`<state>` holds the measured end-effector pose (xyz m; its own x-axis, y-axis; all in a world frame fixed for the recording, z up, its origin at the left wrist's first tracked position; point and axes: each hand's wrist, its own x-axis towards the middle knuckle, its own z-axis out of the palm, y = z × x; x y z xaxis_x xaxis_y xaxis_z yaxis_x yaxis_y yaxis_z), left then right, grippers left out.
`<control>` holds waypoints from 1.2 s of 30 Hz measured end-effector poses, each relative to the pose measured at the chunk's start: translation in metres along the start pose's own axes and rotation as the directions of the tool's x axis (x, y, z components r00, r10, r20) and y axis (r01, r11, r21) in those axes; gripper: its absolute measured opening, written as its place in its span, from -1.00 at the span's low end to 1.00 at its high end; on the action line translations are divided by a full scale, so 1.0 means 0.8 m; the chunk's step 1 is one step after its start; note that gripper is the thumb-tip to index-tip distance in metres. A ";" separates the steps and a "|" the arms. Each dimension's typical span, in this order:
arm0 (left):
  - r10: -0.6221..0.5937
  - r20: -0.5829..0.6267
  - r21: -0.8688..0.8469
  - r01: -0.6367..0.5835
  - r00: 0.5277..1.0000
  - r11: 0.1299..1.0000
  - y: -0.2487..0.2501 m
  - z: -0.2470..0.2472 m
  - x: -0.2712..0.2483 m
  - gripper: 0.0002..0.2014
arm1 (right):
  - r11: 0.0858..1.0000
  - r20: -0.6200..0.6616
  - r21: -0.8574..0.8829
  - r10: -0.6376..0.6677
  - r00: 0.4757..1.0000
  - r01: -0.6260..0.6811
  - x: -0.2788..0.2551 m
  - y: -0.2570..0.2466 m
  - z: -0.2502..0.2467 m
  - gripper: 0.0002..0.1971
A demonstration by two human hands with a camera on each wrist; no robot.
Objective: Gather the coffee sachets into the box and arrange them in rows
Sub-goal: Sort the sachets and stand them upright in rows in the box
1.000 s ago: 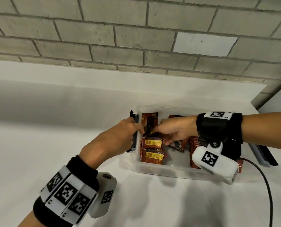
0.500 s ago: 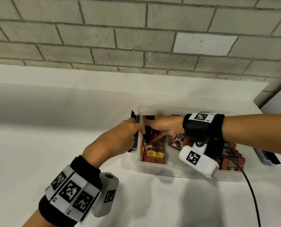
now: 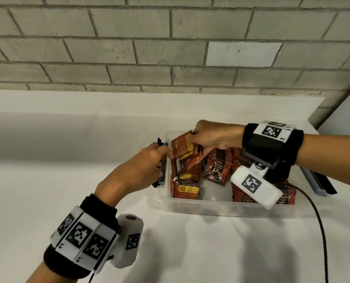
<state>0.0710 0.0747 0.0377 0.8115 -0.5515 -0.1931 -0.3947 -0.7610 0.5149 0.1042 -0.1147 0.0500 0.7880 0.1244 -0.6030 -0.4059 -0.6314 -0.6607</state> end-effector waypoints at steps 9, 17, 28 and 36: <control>0.104 -0.328 -0.098 -0.143 0.939 0.985 0.073 0.005 -0.028 0.20 | 0.953 -0.036 0.211 -0.216 0.976 0.218 -0.106 0.006 -0.035 -0.79; 0.294 -0.252 -0.165 -0.341 0.922 0.925 0.121 0.038 -0.017 -0.22 | 0.825 -0.003 0.488 -0.324 0.946 0.284 -0.168 0.041 -0.027 -0.69; 0.194 0.009 -0.996 -0.008 0.981 0.089 0.140 0.057 -0.022 -0.62 | 0.758 -0.385 0.470 -0.285 0.878 0.452 -0.190 0.118 -0.029 -0.62; 0.188 0.104 -0.992 0.089 0.977 0.086 0.158 0.084 -0.018 -0.52 | 0.799 -0.454 0.262 -0.392 0.800 0.540 -0.175 0.133 0.005 -0.47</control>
<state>-0.0196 -0.0367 0.0492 0.6736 -0.7172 -0.1786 0.4657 0.2242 0.8561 -0.0513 -0.1958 0.0626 0.9998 -0.0010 -0.0204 -0.0201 -0.2366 -0.9714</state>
